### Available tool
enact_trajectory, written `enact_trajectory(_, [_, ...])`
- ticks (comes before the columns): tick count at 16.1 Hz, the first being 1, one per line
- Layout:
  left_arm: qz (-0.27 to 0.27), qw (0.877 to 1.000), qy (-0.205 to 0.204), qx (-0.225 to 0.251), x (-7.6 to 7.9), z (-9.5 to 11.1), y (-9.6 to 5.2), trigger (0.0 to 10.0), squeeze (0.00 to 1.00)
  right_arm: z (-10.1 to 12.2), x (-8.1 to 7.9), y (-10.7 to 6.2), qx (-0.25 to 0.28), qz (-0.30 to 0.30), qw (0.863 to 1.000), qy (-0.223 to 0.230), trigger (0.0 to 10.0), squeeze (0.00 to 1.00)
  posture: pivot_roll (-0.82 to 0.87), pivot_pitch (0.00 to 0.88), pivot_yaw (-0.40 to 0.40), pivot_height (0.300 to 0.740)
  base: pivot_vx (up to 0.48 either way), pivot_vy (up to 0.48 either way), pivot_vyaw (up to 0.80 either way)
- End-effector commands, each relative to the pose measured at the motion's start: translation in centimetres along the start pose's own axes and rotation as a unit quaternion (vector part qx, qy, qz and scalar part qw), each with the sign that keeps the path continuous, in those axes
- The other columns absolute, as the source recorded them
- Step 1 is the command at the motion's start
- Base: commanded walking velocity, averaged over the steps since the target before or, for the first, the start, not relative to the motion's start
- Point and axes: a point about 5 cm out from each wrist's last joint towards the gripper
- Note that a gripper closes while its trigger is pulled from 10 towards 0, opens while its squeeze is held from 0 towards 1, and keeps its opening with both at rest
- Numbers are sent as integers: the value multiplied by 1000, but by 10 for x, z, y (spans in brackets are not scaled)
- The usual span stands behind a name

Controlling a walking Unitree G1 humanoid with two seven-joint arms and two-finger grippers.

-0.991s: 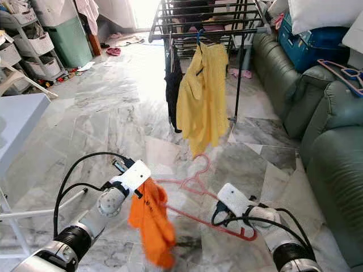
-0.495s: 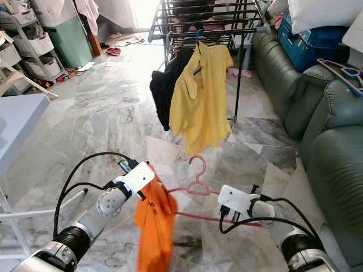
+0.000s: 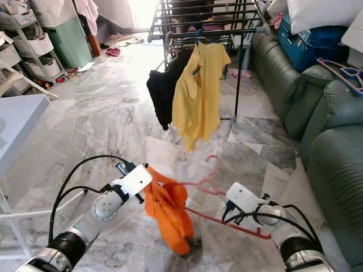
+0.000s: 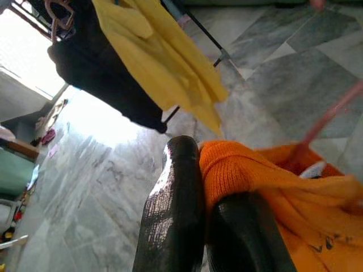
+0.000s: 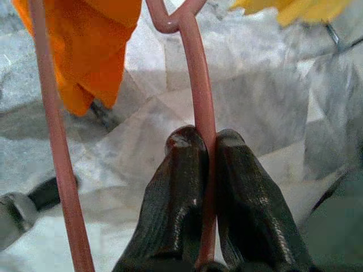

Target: Hang hanger

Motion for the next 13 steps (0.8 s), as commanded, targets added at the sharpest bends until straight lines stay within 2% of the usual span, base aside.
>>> enact_trajectory(1, [10,1000,2,8,-8,2,0,10000,0,4,8,0,4,-22,998,61,10000,0,-92,0,94,740,0,0,0])
enact_trajectory(3, [10,1000,1,8,-8,3,0,10000,0,4,17,-1,7,-57,986,156,10000,0,-92,0,92,740,0,0,0])
enact_trajectory(4, [10,1000,1,8,-8,3,0,10000,0,3,20,-2,7,-73,981,178,10000,0,-93,0,91,740,0,0,0])
enact_trajectory(6, [7,1000,-3,14,-5,5,0,10000,0,3,26,-3,14,-94,962,255,10000,0,-94,0,89,740,0,0,0])
enact_trajectory(8, [4,1000,-7,23,-3,9,1,10000,0,5,33,-4,21,-116,937,329,10000,0,-94,0,88,740,0,0,0])
enact_trajectory(10, [-1,999,-9,39,0,15,1,10000,0,9,36,-4,35,-126,902,412,10000,0,-92,0,87,740,0,0,0])
enact_trajectory(11, [-1,999,-11,44,1,17,1,10000,0,11,37,-3,41,-128,893,430,10000,0,-91,0,87,740,0,0,0])
enact_trajectory(13, [-10,998,-15,57,6,23,2,10000,0,22,44,-3,65,-144,855,494,10000,0,-90,0,87,740,0,0,0])
Point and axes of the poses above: a point about 5 cm out from each wrist's last joint towards the gripper, its own y axis pointing out of the wrist towards the gripper, its own z axis along the axis of the wrist's last joint, x = y × z, and after that the axes turned 6 degrees about y, right-handed
